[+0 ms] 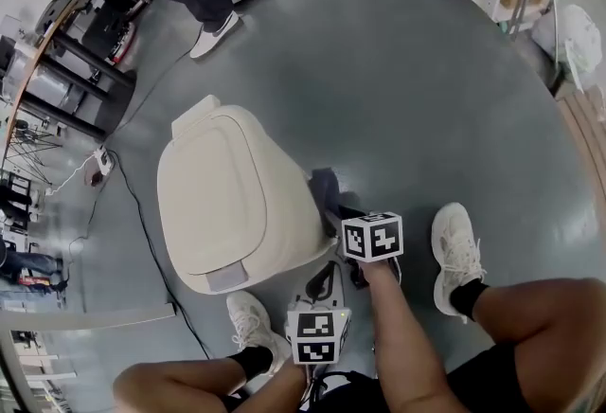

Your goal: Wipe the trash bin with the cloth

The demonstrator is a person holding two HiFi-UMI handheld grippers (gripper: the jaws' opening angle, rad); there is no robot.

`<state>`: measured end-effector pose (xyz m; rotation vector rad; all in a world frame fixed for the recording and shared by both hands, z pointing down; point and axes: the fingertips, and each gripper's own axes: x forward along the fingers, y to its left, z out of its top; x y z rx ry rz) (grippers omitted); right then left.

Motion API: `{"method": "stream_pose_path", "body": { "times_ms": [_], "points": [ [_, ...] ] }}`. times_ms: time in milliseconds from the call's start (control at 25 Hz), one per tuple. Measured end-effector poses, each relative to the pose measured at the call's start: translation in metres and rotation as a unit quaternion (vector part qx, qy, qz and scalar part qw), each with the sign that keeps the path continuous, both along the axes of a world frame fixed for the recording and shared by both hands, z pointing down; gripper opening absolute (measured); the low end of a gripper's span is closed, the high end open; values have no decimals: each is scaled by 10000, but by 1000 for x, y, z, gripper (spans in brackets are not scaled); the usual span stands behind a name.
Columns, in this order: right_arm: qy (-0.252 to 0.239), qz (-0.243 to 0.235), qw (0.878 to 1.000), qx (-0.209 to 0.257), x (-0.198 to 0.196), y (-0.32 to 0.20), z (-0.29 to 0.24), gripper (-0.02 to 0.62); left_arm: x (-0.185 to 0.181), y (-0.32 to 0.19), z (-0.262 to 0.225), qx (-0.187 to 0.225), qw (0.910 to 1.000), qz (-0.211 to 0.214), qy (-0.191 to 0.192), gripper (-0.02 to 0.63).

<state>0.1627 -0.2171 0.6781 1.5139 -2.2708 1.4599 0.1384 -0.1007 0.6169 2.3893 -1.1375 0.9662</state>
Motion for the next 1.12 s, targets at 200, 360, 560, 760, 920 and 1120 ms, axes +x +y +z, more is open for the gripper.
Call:
{"method": "stream_pose_path", "body": {
  "times_ms": [200, 360, 560, 760, 920, 1120],
  "points": [
    [470, -174, 9986, -140, -2, 5, 23, 98, 0, 7, 19, -234, 9997, 62, -81, -2],
    [461, -189, 9985, -228, 1, 6, 35, 98, -5, 8, 29, -317, 9994, 37, -150, -2],
    [600, -233, 9975, -300, -1, 8, 45, 97, -6, 9, 33, -381, 9991, 107, -127, -2],
    [648, -112, 9976, -205, 4, 6, 41, 98, -5, 5, 31, -169, 9996, 99, -198, -2],
    [562, 158, 9983, 20, 13, -1, 25, 98, -6, -1, 25, -43, 9998, 20, -169, -2],
    [158, 534, 9972, 494, 30, -18, -18, 98, -1, -2, 21, -104, 9999, -8, -26, -2]
  ]
}}
